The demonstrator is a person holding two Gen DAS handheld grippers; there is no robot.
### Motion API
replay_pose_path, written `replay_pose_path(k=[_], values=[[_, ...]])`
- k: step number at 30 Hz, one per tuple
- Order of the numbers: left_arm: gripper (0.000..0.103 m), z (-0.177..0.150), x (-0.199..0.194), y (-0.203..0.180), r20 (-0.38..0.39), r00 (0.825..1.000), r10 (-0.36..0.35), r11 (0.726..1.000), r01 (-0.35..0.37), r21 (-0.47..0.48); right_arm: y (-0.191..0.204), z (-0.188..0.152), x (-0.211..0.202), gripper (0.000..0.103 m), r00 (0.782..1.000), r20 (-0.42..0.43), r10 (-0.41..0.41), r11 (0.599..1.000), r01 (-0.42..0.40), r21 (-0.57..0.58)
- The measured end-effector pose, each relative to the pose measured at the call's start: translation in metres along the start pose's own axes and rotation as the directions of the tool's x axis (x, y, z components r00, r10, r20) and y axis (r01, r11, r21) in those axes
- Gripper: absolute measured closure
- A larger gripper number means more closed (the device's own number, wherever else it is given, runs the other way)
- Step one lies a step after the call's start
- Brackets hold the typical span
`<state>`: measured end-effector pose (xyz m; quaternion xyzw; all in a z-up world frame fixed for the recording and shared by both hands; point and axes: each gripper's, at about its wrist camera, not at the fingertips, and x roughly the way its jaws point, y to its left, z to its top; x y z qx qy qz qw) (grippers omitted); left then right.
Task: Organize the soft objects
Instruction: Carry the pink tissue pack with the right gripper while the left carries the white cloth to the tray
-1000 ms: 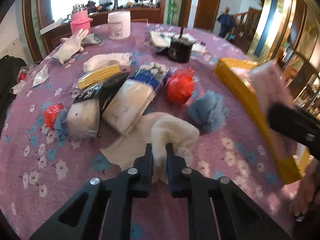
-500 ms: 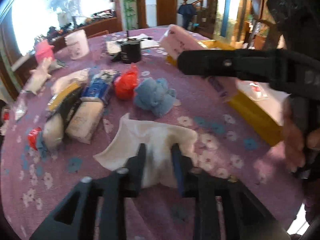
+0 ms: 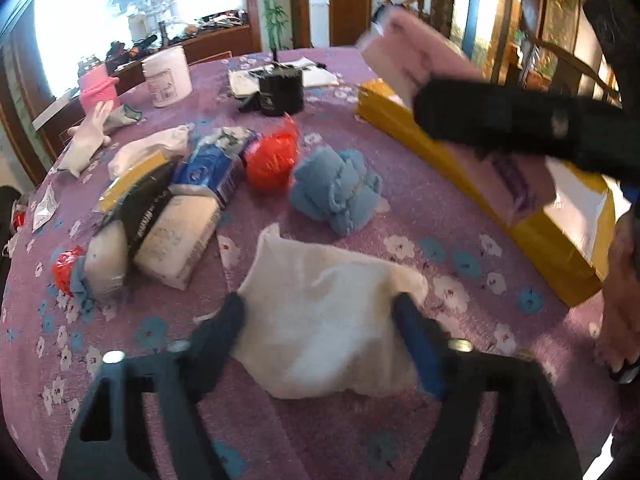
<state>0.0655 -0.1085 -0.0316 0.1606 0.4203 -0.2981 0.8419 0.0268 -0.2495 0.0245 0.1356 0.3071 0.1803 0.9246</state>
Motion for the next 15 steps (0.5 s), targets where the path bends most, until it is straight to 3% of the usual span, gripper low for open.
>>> replay_pose_path(k=[2,5,7,9,11,15], values=[[0.063,-0.002,0.002,-0.005,-0.015,1.000,-0.026,0.999,0.027,0.019,0.000,0.000,-0.001,0.045,1.000,0.004,-0.001,1.000,0.001,0.001],[0.066,-0.004,0.001,-0.010,-0.005,1.000,0.000,0.999,0.000,0.041,0.000,0.000,-0.002,0.045,1.000,0.006,-0.001,1.000,0.001,0.002],[0.075,-0.005,0.000,-0.008,-0.002,1.000,0.005,1.000,-0.005,0.029,0.001,0.000,-0.003,0.045,1.000,0.008,-0.004,1.000,0.004,0.002],[0.093,-0.005,-0.005,-0.001,0.018,1.000,0.000,1.000,0.000,-0.004,0.001,0.000,-0.002,0.045,1.000,0.006,-0.007,1.000,0.007,0.003],[0.093,-0.004,-0.008,0.009,0.029,0.999,-0.028,0.998,0.030,-0.061,0.001,0.000,-0.001,0.045,1.000,-0.001,-0.014,1.000,0.014,0.002],[0.093,-0.003,-0.018,0.017,0.083,0.996,0.012,0.994,-0.003,-0.108,0.001,-0.001,0.003,0.045,0.998,-0.016,-0.052,0.999,0.052,-0.007]])
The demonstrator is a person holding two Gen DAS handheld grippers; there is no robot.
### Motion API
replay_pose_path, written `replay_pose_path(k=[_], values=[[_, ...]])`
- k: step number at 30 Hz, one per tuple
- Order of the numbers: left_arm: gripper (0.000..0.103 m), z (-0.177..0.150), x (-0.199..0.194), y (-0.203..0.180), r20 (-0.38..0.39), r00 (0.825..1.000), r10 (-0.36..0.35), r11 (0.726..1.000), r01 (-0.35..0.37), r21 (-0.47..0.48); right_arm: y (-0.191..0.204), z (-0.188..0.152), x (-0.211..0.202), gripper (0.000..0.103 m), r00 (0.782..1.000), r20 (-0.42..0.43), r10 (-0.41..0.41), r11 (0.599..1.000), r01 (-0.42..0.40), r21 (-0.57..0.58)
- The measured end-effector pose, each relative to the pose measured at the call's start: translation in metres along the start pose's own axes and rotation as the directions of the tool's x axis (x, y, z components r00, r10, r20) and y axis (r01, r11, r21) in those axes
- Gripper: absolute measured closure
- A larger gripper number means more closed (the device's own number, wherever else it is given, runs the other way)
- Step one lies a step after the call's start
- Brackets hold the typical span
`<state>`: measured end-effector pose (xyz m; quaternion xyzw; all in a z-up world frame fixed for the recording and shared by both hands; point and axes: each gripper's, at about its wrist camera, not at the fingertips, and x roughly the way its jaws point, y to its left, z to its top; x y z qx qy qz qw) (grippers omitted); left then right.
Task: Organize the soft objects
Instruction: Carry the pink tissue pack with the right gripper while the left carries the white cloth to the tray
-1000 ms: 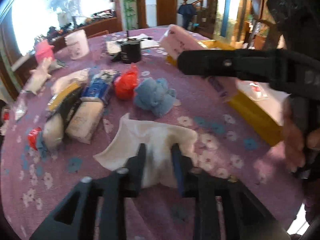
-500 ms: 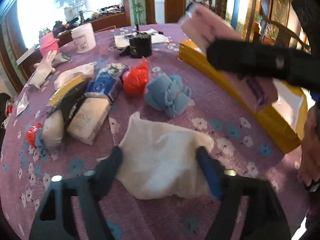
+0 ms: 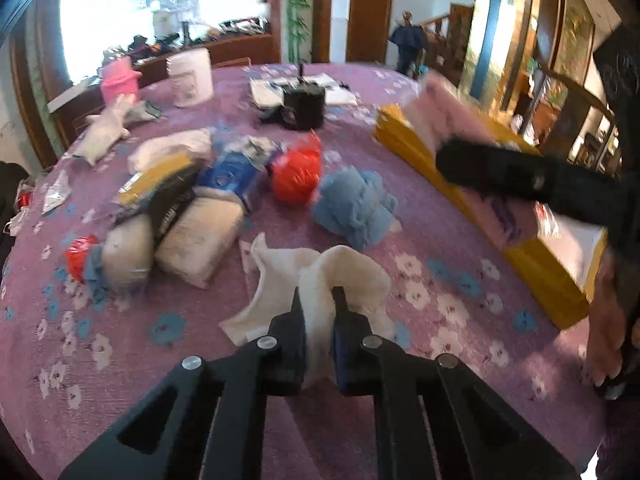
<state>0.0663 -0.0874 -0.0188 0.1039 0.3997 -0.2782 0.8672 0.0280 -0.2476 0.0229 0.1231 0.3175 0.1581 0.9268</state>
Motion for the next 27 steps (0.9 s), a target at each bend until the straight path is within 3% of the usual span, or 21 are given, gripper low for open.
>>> replay_pose_path(k=[5,16,27], values=[[0.093,0.003,-0.013,0.005,0.073,0.997,0.030,0.999,-0.027,-0.034,0.003,-0.003,0.006,0.045,0.999,-0.023,-0.048,0.999,0.047,-0.027],[0.093,0.002,-0.009,0.000,0.088,0.988,0.128,0.992,-0.128,-0.007,0.006,-0.006,0.011,0.045,0.997,-0.039,-0.067,0.997,0.065,-0.045],[0.093,0.005,-0.011,0.000,0.074,0.993,0.092,0.996,-0.090,-0.026,-0.005,0.001,0.001,0.045,0.997,-0.011,-0.079,0.997,0.079,-0.016]])
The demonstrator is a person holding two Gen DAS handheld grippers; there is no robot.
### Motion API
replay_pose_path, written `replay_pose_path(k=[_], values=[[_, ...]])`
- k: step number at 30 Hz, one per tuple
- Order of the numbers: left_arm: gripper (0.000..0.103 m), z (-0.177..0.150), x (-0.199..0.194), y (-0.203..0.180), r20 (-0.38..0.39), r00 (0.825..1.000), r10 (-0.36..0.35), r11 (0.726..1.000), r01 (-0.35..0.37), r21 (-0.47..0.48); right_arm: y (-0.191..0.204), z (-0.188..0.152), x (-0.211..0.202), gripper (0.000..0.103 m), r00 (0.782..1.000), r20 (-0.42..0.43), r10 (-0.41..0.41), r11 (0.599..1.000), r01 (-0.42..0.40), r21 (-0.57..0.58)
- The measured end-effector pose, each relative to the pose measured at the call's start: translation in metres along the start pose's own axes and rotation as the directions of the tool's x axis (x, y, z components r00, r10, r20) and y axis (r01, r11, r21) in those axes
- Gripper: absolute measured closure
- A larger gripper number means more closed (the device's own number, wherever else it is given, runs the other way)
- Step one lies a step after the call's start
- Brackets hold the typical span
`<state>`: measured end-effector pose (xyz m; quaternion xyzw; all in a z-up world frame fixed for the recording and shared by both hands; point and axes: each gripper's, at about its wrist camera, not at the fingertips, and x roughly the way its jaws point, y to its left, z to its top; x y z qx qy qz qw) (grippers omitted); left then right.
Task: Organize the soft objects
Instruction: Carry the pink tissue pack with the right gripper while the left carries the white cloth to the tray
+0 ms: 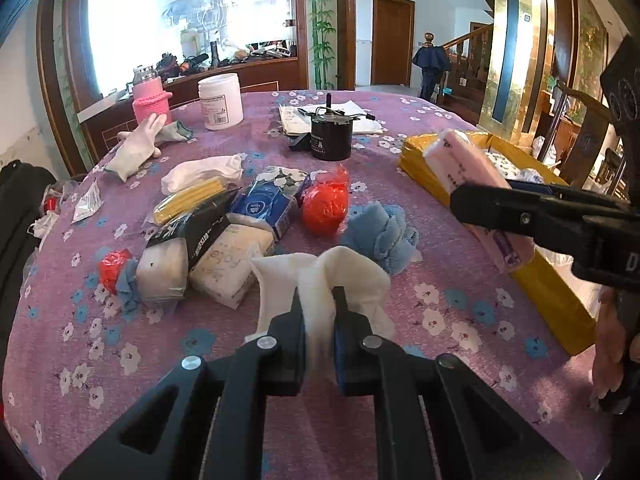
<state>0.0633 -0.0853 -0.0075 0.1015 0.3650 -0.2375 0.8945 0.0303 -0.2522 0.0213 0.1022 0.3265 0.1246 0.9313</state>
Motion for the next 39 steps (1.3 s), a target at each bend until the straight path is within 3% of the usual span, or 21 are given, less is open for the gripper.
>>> replay_pose_path(k=[7,16,22,30,35,39], values=[[0.092,0.007,-0.012,-0.013,-0.002,1.000,-0.002,1.000,0.002,0.019,-0.011,0.003,-0.006,0.045,1.000,-0.002,-0.004,1.000,0.004,0.030],[0.092,0.035,-0.023,-0.055,-0.004,0.997,-0.077,0.995,0.077,0.063,-0.036,0.011,-0.025,0.045,0.998,0.050,-0.030,0.993,0.024,0.114],[0.092,0.066,-0.017,-0.100,0.002,0.990,-0.141,0.985,0.140,0.097,-0.077,0.020,-0.049,0.045,0.990,0.097,-0.098,0.971,0.074,0.228],[0.092,0.096,0.023,-0.160,-0.039,0.978,-0.206,0.971,0.209,0.112,-0.138,0.020,-0.079,0.045,0.965,0.113,-0.235,0.912,0.178,0.369],[0.092,0.102,0.059,-0.181,-0.088,0.979,-0.184,0.974,0.193,0.114,-0.167,0.018,-0.081,0.045,0.936,0.049,-0.349,0.865,0.302,0.401],[0.092,0.096,0.080,-0.187,-0.135,0.974,-0.183,0.976,0.197,0.097,-0.189,0.010,-0.072,0.045,0.935,-0.042,-0.351,0.832,0.332,0.445]])
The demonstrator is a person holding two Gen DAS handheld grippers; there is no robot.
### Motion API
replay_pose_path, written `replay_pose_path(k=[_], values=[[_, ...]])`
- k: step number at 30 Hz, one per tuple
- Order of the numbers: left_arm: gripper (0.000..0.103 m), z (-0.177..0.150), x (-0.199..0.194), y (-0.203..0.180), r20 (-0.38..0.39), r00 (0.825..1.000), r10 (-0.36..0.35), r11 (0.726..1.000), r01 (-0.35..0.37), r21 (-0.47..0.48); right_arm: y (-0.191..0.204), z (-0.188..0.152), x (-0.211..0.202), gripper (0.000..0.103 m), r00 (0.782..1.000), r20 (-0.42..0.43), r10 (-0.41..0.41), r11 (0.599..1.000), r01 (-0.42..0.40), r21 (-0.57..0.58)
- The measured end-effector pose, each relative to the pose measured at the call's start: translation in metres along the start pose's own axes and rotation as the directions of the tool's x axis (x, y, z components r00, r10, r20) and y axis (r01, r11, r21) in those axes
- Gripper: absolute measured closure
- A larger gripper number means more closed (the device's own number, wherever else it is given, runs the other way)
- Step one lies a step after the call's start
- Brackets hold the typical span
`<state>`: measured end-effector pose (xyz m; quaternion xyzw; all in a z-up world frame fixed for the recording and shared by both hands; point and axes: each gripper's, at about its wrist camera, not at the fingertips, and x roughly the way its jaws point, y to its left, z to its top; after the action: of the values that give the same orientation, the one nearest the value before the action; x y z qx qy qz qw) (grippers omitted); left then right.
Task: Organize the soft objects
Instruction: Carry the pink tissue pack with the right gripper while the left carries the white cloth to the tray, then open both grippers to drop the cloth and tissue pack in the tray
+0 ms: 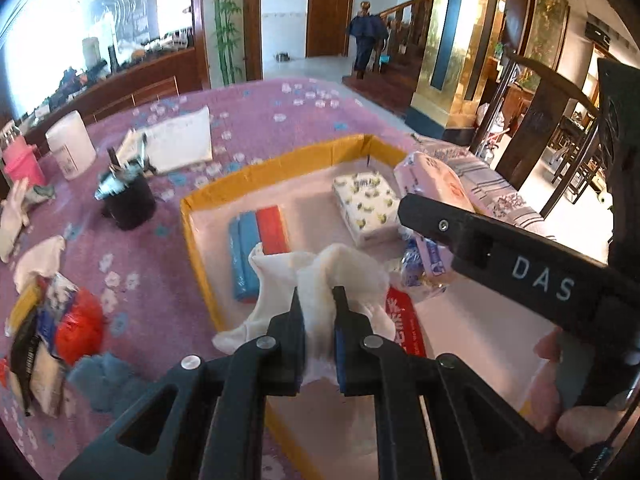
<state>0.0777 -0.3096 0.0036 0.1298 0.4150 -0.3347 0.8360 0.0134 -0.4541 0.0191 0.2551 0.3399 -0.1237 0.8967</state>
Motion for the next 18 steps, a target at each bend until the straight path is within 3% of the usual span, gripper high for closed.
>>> replay_pose_path(k=[11,13,14,17,18], values=[[0.092,-0.015,0.012,-0.009,-0.027,1.000,-0.017,1.000,0.017,0.016,-0.002,-0.007,0.015,0.045,0.996,-0.066,-0.067,0.998,0.067,-0.008],[0.088,-0.015,0.011,-0.010,-0.019,1.000,-0.017,1.000,0.018,0.024,0.000,-0.007,0.016,0.039,0.995,-0.066,-0.076,0.997,0.075,-0.017],[0.080,-0.015,0.009,-0.010,-0.012,1.000,-0.016,0.999,0.016,0.028,0.001,-0.007,0.016,0.032,0.995,-0.066,-0.081,0.997,0.079,-0.021],[0.035,-0.014,0.001,-0.011,0.025,1.000,0.004,0.999,-0.004,0.036,0.004,-0.006,0.012,0.022,0.996,-0.048,-0.078,0.997,0.077,-0.026],[0.029,-0.013,-0.003,-0.011,0.043,0.999,0.008,0.999,-0.010,0.037,0.004,-0.005,0.010,0.021,0.996,-0.039,-0.077,0.997,0.076,-0.025]])
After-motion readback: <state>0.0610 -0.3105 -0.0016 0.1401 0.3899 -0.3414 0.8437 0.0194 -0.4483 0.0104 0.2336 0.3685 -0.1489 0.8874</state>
